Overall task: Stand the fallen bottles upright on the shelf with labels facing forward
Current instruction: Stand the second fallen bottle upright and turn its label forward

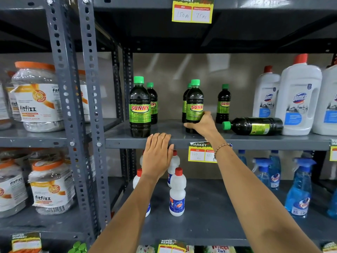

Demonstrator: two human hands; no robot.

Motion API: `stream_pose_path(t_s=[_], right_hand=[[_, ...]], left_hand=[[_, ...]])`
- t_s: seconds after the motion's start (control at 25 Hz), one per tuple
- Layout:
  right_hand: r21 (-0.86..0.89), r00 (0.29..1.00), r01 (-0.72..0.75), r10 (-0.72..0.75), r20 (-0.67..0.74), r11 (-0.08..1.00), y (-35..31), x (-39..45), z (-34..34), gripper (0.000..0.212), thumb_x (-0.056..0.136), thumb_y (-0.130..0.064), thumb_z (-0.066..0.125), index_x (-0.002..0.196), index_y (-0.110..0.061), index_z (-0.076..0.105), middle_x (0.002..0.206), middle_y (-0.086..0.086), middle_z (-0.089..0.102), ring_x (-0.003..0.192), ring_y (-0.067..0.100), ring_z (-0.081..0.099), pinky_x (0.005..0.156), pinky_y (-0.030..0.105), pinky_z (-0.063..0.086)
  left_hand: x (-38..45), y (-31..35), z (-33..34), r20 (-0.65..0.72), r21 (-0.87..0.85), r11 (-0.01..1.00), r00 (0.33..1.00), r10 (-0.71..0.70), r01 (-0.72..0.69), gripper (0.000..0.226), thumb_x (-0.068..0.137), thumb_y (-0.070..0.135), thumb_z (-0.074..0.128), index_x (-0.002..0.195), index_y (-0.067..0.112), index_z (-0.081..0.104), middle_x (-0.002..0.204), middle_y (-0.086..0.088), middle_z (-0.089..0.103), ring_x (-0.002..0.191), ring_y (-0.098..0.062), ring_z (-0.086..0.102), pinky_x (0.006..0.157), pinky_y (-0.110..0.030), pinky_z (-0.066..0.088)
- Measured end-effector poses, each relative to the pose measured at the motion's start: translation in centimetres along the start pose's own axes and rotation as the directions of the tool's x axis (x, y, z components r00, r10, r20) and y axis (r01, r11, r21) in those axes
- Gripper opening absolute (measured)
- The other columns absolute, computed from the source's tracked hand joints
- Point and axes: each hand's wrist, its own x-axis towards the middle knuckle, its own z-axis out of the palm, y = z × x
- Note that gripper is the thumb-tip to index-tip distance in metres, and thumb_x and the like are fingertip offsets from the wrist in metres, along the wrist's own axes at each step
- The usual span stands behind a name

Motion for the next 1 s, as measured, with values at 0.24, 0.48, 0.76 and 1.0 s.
stream_pose_path(t_s=[0.24, 0.48, 0.76, 1.0], right_hand=[[0.038, 0.996, -0.036, 0.032, 0.086, 0.999, -0.1, -0.4, -0.6, 0.088, 0.064, -0.027, 0.087, 0.132, -0.005, 0.033, 0.135, 0.012, 0.047, 0.124, 0.026, 0.049, 0.103, 0.036, 0.043], [0.21, 0.967, -0.177, 0.13, 0.221, 0.962, 1.2, -0.2, -3.9, 0.071, 0.088, -0.009, 0.065, 0.147, -0.002, 0.026, 0.15, 0.016, 0.038, 0.138, 0.027, 0.037, 0.109, 0.034, 0.031], [0.199, 0.973, -0.119, 0.075, 0.216, 0.973, 1.6, 0.9, -3.4, 0.047, 0.092, -0.004, 0.057, 0.136, 0.007, 0.044, 0.137, 0.021, 0.054, 0.123, 0.026, 0.052, 0.107, 0.035, 0.041], [0.265, 0.969, -0.135, 0.07, 0.239, 0.955, 2.1, 1.1, -3.3, 0.038, 0.091, -0.002, 0.057, 0.128, 0.005, 0.052, 0.125, 0.02, 0.063, 0.116, 0.028, 0.059, 0.103, 0.038, 0.047]], left_hand=[[0.2, 0.8, -0.6, -0.004, -0.041, 0.997, 0.998, -0.062, 0.062, 0.037, 0.098, 0.033, 0.035, 0.114, 0.011, 0.06, 0.114, -0.006, 0.064, 0.107, -0.026, 0.059, 0.106, -0.037, 0.032], [5.7, 3.4, -3.1, 0.095, -0.305, 0.931, 0.979, -0.181, 0.202, 0.034, 0.099, 0.032, 0.04, 0.12, 0.01, 0.056, 0.119, -0.005, 0.061, 0.108, -0.024, 0.057, 0.083, -0.035, 0.047], [13.0, 5.7, -1.9, 0.721, -0.455, 0.617, 0.672, -0.168, 0.642, 0.052, 0.091, 0.03, 0.063, 0.133, 0.004, 0.047, 0.133, -0.014, 0.056, 0.122, -0.028, 0.052, 0.091, -0.031, 0.041], [12.5, 5.4, -0.3, 0.673, -0.496, 0.558, 0.701, -0.237, 0.665, 0.038, 0.087, 0.023, 0.068, 0.122, 0.009, 0.06, 0.12, -0.011, 0.065, 0.11, -0.025, 0.06, 0.095, -0.036, 0.047]])
